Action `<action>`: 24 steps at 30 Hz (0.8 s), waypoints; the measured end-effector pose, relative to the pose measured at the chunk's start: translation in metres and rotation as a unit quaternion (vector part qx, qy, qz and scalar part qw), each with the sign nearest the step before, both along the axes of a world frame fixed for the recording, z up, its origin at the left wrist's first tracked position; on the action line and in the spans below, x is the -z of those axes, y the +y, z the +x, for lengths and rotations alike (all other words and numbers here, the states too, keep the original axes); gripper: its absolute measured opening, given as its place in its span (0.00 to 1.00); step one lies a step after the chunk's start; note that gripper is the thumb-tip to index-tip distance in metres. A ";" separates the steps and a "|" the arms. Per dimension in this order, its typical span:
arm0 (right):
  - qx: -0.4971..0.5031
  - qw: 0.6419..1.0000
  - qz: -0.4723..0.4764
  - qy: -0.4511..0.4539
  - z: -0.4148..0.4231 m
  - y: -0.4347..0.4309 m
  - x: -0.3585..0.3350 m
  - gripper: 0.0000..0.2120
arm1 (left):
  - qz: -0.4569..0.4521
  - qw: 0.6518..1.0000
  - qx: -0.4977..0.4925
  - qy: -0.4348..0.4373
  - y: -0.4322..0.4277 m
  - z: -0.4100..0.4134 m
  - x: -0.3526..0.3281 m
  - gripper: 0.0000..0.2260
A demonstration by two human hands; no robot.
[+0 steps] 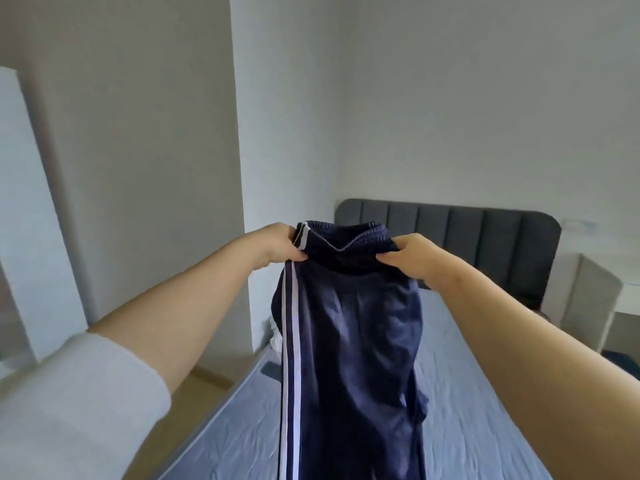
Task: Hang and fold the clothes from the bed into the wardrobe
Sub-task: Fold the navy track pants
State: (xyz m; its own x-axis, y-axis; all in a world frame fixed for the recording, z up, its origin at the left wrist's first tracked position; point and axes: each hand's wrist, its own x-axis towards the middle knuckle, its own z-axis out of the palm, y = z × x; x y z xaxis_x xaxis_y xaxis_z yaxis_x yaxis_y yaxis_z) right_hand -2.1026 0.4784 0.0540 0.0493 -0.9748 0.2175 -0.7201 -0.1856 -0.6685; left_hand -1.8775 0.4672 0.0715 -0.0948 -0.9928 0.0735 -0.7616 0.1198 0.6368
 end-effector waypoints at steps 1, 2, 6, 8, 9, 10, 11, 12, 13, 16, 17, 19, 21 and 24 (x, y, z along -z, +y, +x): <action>0.029 0.999 -0.039 0.016 0.002 -0.007 -0.003 0.09 | -0.025 0.999 -0.022 0.036 -0.005 -0.006 -0.003 0.04; 0.055 0.995 -0.080 0.023 0.003 -0.011 -0.009 0.09 | -0.045 0.995 -0.037 0.083 -0.008 -0.010 -0.009 0.05; 0.061 0.979 -0.145 -0.128 0.006 -0.011 -0.048 0.06 | -0.081 0.952 0.028 0.293 -0.010 -0.017 -0.046 0.11; 0.031 0.960 -0.163 -0.226 0.008 -0.003 -0.064 0.08 | -0.136 0.937 0.067 0.314 -0.003 -0.015 -0.061 0.10; 0.012 0.949 -0.183 -0.256 0.009 0.002 -0.071 0.09 | -0.172 0.931 0.079 0.313 0.001 -0.014 -0.066 0.10; -0.003 0.940 -0.205 -0.271 0.010 0.006 -0.075 0.10 | -0.206 0.922 0.088 0.316 0.006 -0.011 -0.069 0.11; -0.017 0.933 -0.225 -0.279 0.011 0.011 -0.078 0.11 | -0.233 0.914 0.096 0.318 0.011 -0.009 -0.071 0.12; -0.032 0.926 -0.240 -0.289 0.013 0.015 -0.078 0.10 | -0.254 0.909 0.103 0.315 0.016 -0.007 -0.071 0.13; -0.047 0.919 -0.247 -0.303 0.013 0.019 -0.075 0.10 | -0.272 0.908 0.106 0.300 0.022 -0.004 -0.070 0.13; -0.080 0.904 -0.240 -0.345 0.012 0.036 -0.057 0.10 | -0.299 0.910 0.128 0.257 0.043 0.008 -0.054 0.12; -0.086 0.903 -0.232 -0.351 0.011 0.043 -0.047 0.11 | -0.290 0.911 0.139 0.257 0.049 0.011 -0.045 0.12; -0.085 0.908 -0.200 -0.357 0.010 0.055 -0.021 0.12 | -0.250 0.921 0.142 0.263 0.059 0.015 -0.020 0.13; -0.065 0.915 -0.151 -0.367 0.008 0.064 0.013 0.13 | -0.189 0.938 0.131 0.259 0.067 0.017 0.012 0.13; -0.029 0.929 -0.065 -0.364 0.007 0.073 0.070 0.09 | -0.084 0.949 0.134 0.273 0.073 0.016 0.072 0.10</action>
State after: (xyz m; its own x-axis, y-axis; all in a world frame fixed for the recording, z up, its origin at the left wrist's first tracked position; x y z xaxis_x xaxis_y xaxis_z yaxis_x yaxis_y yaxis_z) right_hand -2.0953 0.5511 -0.0162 -0.1052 -0.9383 0.3295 -0.0733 -0.3231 -0.9435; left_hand -1.8617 0.5403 -0.0005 -0.2450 -0.9083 0.3390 -0.2507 0.3972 0.8829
